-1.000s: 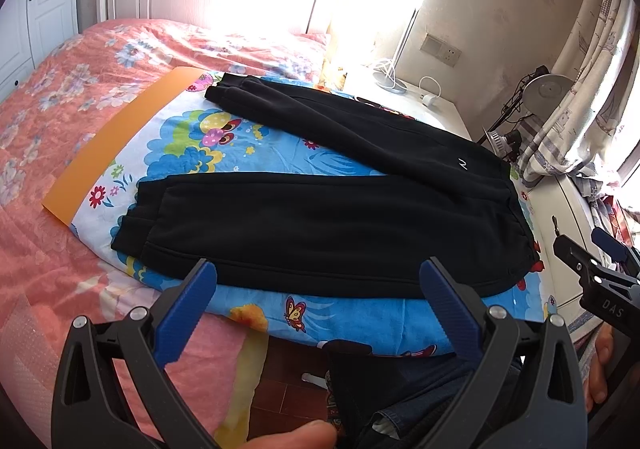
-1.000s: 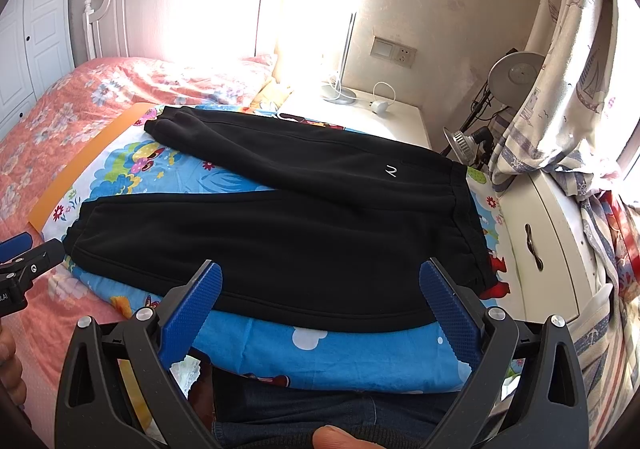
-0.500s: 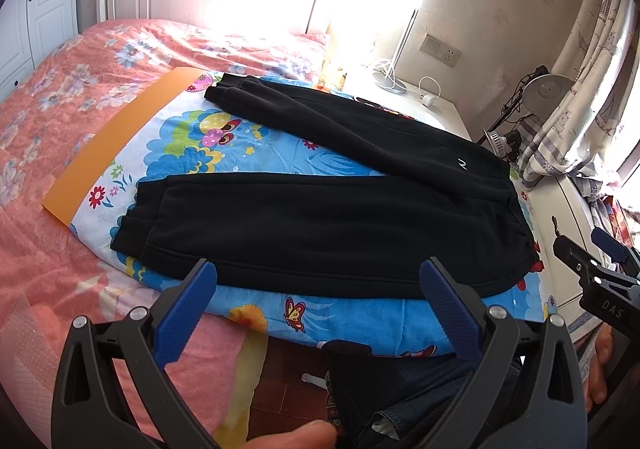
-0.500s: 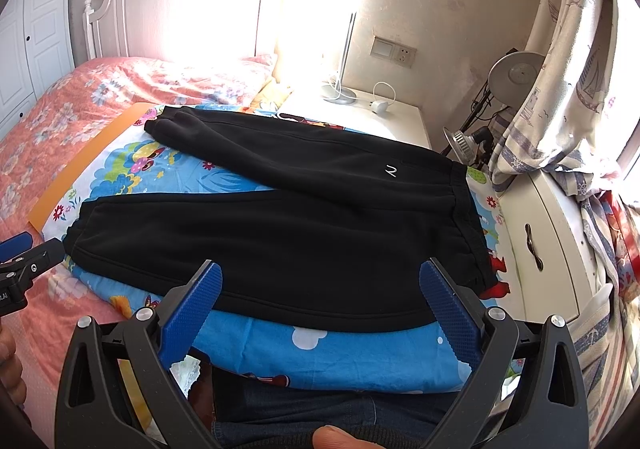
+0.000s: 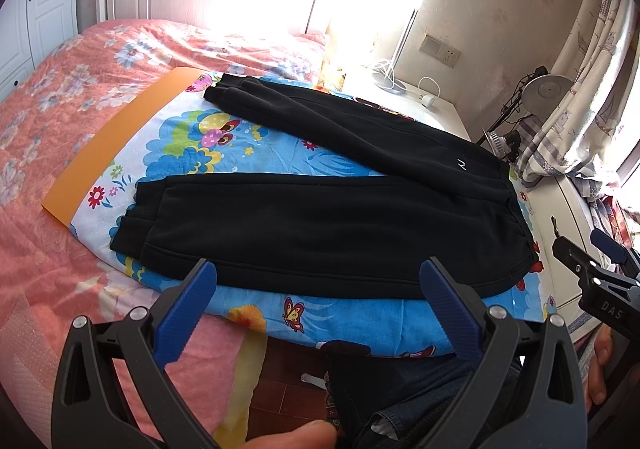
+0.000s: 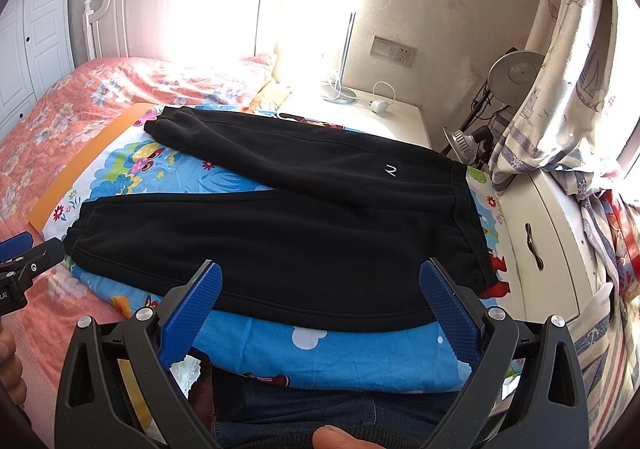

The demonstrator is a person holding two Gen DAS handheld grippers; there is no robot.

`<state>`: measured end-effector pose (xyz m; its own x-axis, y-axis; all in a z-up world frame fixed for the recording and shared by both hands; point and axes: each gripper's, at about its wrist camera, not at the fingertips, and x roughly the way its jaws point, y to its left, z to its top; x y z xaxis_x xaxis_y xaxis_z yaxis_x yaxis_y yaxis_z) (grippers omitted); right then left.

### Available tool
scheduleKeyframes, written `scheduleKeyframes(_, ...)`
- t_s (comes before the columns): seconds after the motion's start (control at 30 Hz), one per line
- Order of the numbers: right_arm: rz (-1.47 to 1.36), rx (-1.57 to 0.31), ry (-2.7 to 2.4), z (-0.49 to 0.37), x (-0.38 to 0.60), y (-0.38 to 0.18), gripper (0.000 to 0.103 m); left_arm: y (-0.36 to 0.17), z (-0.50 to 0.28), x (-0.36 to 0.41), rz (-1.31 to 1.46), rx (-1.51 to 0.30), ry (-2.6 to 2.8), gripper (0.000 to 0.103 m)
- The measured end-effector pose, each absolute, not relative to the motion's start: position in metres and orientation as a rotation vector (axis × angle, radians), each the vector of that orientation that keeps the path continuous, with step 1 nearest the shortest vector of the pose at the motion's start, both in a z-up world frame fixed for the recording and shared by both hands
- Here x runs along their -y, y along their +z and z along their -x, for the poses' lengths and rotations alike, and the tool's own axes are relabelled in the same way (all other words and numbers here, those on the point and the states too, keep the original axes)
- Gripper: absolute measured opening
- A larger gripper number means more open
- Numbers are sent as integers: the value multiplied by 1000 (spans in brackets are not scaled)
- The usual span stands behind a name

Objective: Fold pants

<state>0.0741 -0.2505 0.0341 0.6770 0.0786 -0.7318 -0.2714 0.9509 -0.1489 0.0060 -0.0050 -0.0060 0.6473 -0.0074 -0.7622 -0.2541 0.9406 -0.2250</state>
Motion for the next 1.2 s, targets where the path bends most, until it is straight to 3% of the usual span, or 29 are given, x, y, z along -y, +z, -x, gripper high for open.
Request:
scheduleKeyframes(1.03, 213, -792, 261, -76, 255, 28, 97, -7, -12, 14, 313, -829, 143, 101)
scheduleKeyframes(1.13, 101, -876, 420, -101, 273, 0, 97, -13, -25, 34, 235, -725, 132, 101)
scheduleKeyframes(1.2, 35, -1002, 450, -129, 295, -34, 97, -29, -47, 51, 235, -752, 114, 101)
